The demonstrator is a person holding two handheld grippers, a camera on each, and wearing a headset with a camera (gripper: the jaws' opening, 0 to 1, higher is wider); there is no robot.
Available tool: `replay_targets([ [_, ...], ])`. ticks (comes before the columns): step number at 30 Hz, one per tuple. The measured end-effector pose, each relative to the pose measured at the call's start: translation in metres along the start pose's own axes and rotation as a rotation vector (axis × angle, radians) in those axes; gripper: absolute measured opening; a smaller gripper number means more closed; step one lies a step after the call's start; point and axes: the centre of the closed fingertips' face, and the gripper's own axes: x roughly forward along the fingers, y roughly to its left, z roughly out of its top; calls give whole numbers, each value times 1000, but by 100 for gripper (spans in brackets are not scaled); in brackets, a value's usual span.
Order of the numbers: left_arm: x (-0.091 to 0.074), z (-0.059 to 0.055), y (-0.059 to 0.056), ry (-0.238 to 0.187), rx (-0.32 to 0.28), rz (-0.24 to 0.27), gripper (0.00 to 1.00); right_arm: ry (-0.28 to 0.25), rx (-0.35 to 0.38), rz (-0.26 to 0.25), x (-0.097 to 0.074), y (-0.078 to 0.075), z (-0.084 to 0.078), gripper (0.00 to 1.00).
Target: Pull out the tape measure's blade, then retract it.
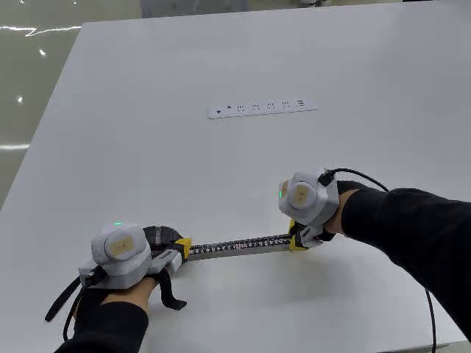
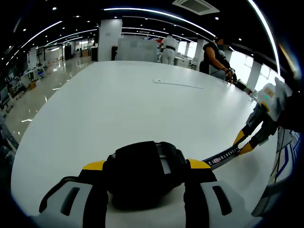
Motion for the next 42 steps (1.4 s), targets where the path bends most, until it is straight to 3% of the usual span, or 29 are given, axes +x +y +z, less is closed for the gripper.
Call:
replay_targets([
  [25, -1, 0, 0, -2, -2, 4, 60, -13, -78, 16, 3, 2, 6, 9],
  [42, 0, 0, 0, 3, -5, 5, 60, -18, -57, 17, 5, 2, 12, 9],
])
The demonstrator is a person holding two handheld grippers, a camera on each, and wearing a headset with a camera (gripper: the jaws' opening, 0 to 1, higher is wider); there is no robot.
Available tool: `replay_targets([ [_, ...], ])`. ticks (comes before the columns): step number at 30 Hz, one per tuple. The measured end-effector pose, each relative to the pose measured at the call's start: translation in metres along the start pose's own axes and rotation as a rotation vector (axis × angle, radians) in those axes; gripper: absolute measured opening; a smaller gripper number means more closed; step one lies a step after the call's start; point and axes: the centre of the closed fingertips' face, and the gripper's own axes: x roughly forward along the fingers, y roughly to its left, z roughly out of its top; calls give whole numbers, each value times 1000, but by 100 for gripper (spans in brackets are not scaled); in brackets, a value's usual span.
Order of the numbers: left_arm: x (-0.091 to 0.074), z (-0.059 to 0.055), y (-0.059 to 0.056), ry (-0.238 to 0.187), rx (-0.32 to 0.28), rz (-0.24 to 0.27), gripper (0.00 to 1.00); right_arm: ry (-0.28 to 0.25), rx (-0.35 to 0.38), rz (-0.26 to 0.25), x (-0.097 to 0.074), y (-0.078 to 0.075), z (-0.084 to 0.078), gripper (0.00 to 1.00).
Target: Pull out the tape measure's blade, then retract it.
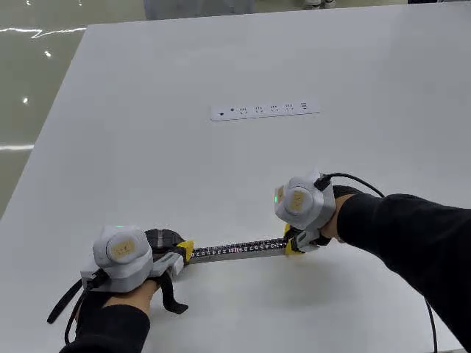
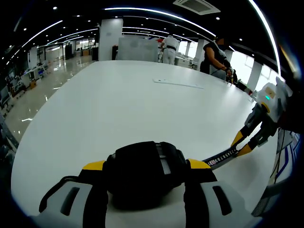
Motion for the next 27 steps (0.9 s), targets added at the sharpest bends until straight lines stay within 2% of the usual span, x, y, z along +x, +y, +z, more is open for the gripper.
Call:
replay_targets([
  [13, 0, 0, 0, 1, 0, -2, 60, -8, -3, 6, 1, -1, 3, 9],
  [16, 0, 0, 0, 1, 0, -3, 60, -18, 24, -1, 2, -1, 5, 9],
  [21, 0, 0, 0, 3, 0, -3, 60, -26, -3, -1, 1, 0, 6, 9],
  [27, 0, 0, 0, 6, -1, -4, 60, -27, 0, 1, 2, 1, 8, 9],
])
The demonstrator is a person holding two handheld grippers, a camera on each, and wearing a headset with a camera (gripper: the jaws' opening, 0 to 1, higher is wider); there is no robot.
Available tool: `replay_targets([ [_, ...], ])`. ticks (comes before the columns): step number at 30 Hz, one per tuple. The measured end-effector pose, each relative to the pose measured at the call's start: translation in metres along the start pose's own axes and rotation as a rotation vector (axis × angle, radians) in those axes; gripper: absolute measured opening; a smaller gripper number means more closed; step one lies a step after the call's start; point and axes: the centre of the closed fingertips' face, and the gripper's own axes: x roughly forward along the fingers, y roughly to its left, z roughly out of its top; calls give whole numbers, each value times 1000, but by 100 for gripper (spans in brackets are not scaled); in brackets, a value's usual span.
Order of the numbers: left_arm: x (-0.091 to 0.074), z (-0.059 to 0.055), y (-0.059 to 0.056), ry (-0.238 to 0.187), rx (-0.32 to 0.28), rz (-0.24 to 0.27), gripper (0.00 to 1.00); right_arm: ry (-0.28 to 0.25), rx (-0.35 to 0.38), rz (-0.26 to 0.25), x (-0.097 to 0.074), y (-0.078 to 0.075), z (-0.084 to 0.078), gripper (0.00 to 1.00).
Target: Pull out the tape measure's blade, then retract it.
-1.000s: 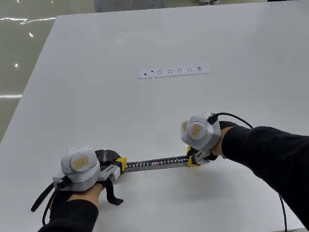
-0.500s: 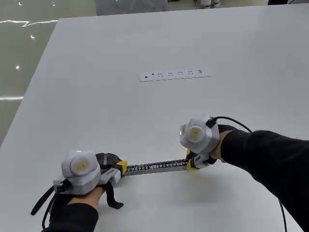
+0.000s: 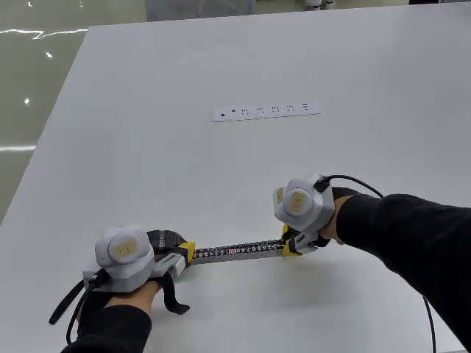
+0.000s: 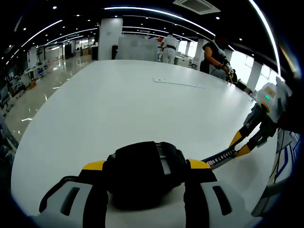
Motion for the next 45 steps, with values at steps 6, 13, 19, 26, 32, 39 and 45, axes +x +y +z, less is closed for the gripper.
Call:
replay_targets([
  [6, 0, 0, 0, -3, 0, 1, 60, 1, 3, -2, 1, 0, 2, 9],
  [13, 0, 0, 0, -2, 0, 2, 60, 2, -7, -1, 2, -1, 3, 9],
  [19, 0, 0, 1, 1, -1, 1, 60, 4, 10, -4, 3, 0, 5, 9],
  [26, 1, -1, 0, 4, 1, -1, 60, 14, 23, -9, 4, 0, 6, 9],
  [32, 1, 0, 1, 2, 5, -1, 60, 16, 11, -12, 4, 0, 8, 9],
  [39, 1, 0, 1, 1, 11, 0, 60, 24, 16, -10, 5, 0, 11, 9],
  [45, 1, 0, 1, 5, 10, -2, 60, 23, 26, -12, 6, 0, 12, 9],
])
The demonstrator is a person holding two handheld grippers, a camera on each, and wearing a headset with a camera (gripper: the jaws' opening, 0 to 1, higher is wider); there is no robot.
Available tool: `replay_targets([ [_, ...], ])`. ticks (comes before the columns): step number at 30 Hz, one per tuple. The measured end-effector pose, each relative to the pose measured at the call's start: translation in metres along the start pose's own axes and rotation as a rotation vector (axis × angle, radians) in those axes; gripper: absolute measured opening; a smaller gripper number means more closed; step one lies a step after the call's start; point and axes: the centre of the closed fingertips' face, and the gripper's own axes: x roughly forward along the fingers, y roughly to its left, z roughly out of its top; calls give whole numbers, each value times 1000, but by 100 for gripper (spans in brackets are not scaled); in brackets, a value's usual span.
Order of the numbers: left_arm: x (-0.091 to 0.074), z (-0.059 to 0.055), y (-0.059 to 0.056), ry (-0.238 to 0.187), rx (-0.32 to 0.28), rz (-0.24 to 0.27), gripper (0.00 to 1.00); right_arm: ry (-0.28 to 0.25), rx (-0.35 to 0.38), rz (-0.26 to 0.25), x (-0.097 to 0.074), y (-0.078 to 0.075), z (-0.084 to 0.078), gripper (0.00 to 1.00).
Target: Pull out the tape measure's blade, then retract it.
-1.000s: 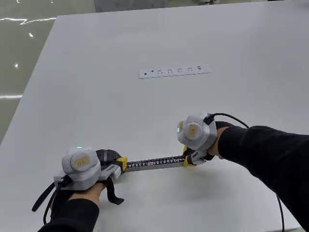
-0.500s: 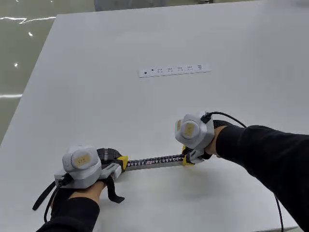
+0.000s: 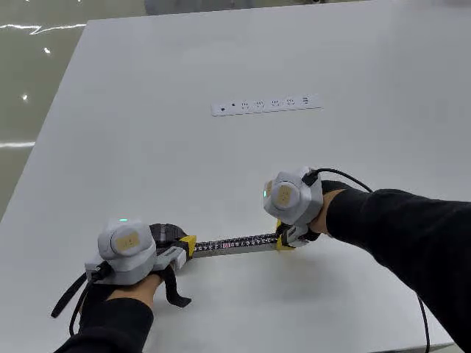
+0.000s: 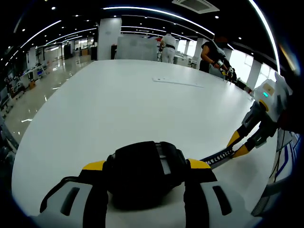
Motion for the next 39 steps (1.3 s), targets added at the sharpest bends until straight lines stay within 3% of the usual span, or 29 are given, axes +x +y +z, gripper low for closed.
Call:
replay_targets([
  [39, 0, -2, 0, 6, -5, 4, 59, -21, 4, 1, 5, 1, 13, 8],
])
